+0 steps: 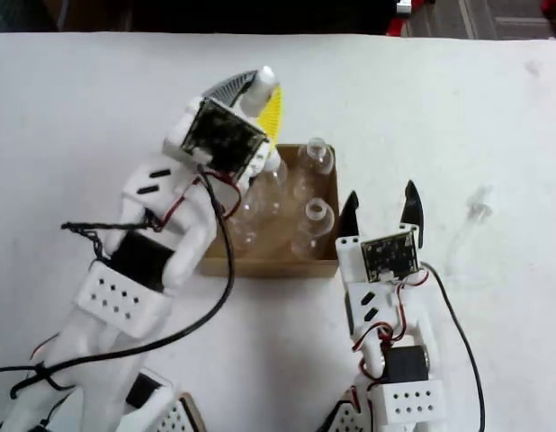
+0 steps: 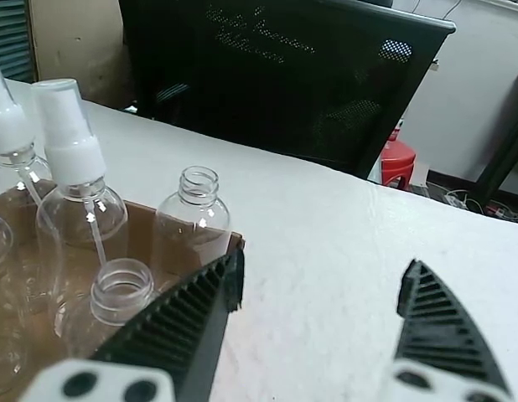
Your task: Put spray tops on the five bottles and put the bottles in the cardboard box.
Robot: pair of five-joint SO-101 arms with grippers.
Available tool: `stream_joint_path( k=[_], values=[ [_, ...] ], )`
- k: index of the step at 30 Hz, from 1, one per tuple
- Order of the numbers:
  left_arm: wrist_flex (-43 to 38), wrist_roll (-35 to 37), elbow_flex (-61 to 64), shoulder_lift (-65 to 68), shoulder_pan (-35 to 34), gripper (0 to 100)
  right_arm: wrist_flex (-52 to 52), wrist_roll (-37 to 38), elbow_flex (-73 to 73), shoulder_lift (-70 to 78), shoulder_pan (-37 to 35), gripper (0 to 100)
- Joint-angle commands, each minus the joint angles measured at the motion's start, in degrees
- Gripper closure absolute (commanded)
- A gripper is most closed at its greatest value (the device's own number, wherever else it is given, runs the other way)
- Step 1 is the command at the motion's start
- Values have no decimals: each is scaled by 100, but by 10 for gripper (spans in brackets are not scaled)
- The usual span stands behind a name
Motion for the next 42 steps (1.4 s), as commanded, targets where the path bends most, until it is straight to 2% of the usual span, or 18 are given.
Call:
stream_joint_path(
  k=[1,8,17,24,30,42],
  values=[
    [-9,-70,-35,-233,101,980,-22,79,35,-4,13,730],
    [536,-70,88,-549,92,980,-22,79,35,4,13,730],
    [-703,-70,1204,-585,101,980,-22,79,35,13,13,730],
    [-695,-18,1301,-585,101,980,-22,79,35,13,4,730],
    [-571,589,1319,-585,101,980,-22,79,35,13,4,730],
    [-1582,633,2479,-585,48,980,-22,79,35,13,4,730]
  ],
)
